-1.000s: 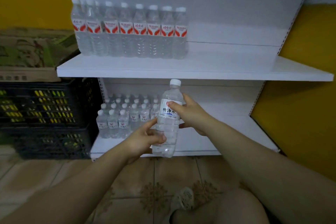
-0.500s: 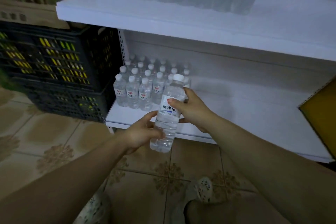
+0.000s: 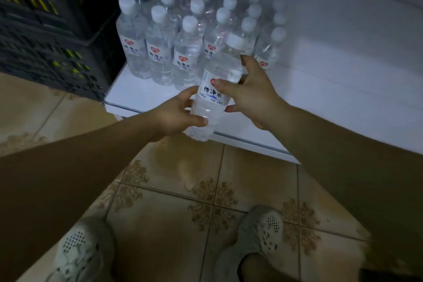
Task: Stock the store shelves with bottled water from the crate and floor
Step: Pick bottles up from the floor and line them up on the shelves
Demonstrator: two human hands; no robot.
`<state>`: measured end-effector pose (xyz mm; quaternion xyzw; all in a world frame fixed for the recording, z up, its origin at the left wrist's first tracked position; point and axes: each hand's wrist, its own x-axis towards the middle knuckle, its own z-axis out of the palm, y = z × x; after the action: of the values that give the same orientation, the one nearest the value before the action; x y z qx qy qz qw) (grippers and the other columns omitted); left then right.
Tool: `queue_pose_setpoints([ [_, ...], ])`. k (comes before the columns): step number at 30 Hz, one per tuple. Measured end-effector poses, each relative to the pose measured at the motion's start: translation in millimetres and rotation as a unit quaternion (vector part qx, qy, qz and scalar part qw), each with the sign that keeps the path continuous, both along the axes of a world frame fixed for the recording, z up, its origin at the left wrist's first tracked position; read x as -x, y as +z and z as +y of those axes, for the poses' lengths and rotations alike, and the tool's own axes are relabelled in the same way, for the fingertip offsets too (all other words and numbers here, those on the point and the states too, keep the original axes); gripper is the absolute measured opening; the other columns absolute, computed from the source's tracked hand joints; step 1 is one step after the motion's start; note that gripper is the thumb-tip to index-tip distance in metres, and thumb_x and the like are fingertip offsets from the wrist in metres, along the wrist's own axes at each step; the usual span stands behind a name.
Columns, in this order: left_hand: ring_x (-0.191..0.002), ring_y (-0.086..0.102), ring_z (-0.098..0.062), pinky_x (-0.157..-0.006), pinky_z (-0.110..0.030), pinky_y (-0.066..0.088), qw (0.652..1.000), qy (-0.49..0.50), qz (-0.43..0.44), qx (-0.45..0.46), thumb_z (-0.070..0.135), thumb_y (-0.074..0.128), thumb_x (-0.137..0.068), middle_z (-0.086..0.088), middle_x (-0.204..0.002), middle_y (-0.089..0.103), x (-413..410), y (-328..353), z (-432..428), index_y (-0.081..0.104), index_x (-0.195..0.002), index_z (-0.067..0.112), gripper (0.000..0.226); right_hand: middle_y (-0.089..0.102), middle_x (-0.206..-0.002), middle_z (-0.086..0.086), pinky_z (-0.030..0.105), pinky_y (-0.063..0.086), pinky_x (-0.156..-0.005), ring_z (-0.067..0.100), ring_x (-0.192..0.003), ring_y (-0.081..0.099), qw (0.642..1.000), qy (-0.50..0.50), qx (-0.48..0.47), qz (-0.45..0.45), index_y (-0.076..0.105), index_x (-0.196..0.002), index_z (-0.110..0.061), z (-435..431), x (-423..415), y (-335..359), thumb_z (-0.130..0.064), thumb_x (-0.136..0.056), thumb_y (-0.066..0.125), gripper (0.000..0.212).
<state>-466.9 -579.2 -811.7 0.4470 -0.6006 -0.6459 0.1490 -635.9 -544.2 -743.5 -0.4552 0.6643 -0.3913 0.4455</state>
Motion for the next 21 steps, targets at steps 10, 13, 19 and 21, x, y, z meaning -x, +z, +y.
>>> queue_pose_setpoints([
  [10,-0.148,0.0,-0.029,-0.115,-0.06,0.004,0.828,-0.115,-0.467,0.29,0.067,0.041,-0.089,-0.004,-0.161,0.006,-20.1,-97.7,-54.7,0.012,-0.152,0.029,0.079,0.05,-0.136,-0.001,0.027,0.046,-0.098,0.019,-0.122,0.051,0.989,-0.022,0.096,0.113,0.032,-0.142,-0.022,-58.5,0.7,-73.1,-0.017,-0.085,0.074,0.07],
  [13,-0.146,-0.014,-0.033,-0.114,-0.063,-0.002,0.793,-0.147,-0.496,0.321,0.073,0.027,-0.087,-0.003,-0.161,-0.014,-28.2,-119.2,-57.7,-0.006,-0.151,0.037,0.08,0.05,-0.133,-0.004,0.014,0.045,-0.089,0.013,-0.12,0.05,0.986,-0.026,0.122,0.115,0.032,-0.141,-0.024,-70.6,-1.8,-82.0,-0.014,-0.087,0.071,0.067],
  [19,-0.143,-0.025,-0.032,-0.114,-0.061,-0.01,0.789,-0.152,-0.49,0.337,0.072,0.017,-0.088,-0.004,-0.158,-0.026,-33.4,-130.6,-54.0,-0.02,-0.148,0.039,0.078,0.049,-0.134,-0.008,0.025,0.04,-0.102,0.011,-0.125,0.047,0.981,-0.013,0.143,0.132,0.03,-0.143,-0.028,-91.0,5.3,-88.6,-0.014,-0.09,0.068,0.067],
  [21,-0.144,-0.025,-0.032,-0.114,-0.061,-0.01,0.791,-0.151,-0.488,0.337,0.072,0.018,-0.088,-0.004,-0.158,-0.025,-33.6,-130.9,-54.7,-0.019,-0.148,0.038,0.078,0.046,-0.14,-0.005,0.03,0.037,-0.108,0.013,-0.13,0.044,0.978,-0.023,0.154,0.143,0.03,-0.145,-0.027,-95.2,7.0,-90.2,-0.014,-0.089,0.069,0.069],
])
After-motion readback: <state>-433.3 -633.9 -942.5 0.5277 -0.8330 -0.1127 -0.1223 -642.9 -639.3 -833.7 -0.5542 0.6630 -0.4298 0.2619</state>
